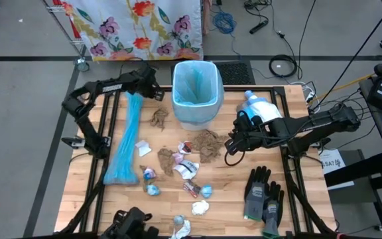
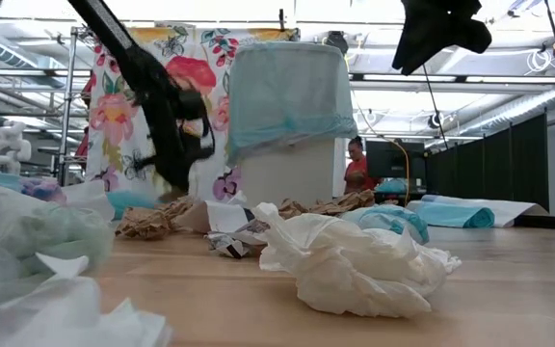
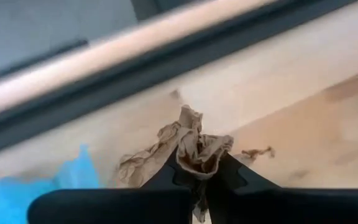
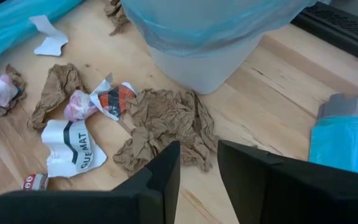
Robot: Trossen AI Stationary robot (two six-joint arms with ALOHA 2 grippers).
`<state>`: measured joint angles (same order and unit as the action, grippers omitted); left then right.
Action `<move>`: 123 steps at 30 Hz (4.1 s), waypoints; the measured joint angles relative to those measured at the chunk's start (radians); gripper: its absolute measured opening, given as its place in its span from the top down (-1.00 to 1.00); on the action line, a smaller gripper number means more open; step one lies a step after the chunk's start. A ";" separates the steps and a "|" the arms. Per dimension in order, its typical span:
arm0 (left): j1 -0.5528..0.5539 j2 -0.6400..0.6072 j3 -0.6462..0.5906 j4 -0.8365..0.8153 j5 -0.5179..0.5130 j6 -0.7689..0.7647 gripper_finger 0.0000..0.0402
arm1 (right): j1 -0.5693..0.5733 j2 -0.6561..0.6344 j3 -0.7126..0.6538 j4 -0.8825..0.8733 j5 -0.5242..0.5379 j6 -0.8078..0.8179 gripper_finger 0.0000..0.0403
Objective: Place trash/remove bag and relplace
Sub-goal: Put the brown paper into the blue trash bag inside the white trash bin
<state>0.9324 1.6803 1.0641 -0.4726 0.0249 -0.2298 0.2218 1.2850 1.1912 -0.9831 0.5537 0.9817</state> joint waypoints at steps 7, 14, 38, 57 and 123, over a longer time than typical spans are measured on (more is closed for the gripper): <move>-0.038 -0.298 0.000 -0.047 0.000 -0.031 0.96 | 0.000 0.000 0.000 -0.001 -0.003 0.000 0.50; -0.081 -0.572 0.001 -0.007 0.052 -0.098 0.96 | 0.000 0.000 0.000 -0.001 -0.006 -0.001 0.50; -0.328 -0.287 0.511 0.055 0.242 0.058 0.63 | 0.014 0.001 -0.281 0.423 -0.165 -0.005 0.50; -0.379 -0.255 0.512 -0.130 0.220 0.128 0.03 | 0.048 0.000 -0.283 0.433 -0.163 -0.022 0.50; -0.400 -0.502 -0.170 -0.200 0.083 -0.190 0.98 | 0.046 0.000 -0.283 0.426 -0.161 -0.007 0.50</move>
<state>0.5321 1.1783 0.8939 -0.6727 0.1080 -0.4194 0.2680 1.2850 0.9085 -0.5571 0.3923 0.9742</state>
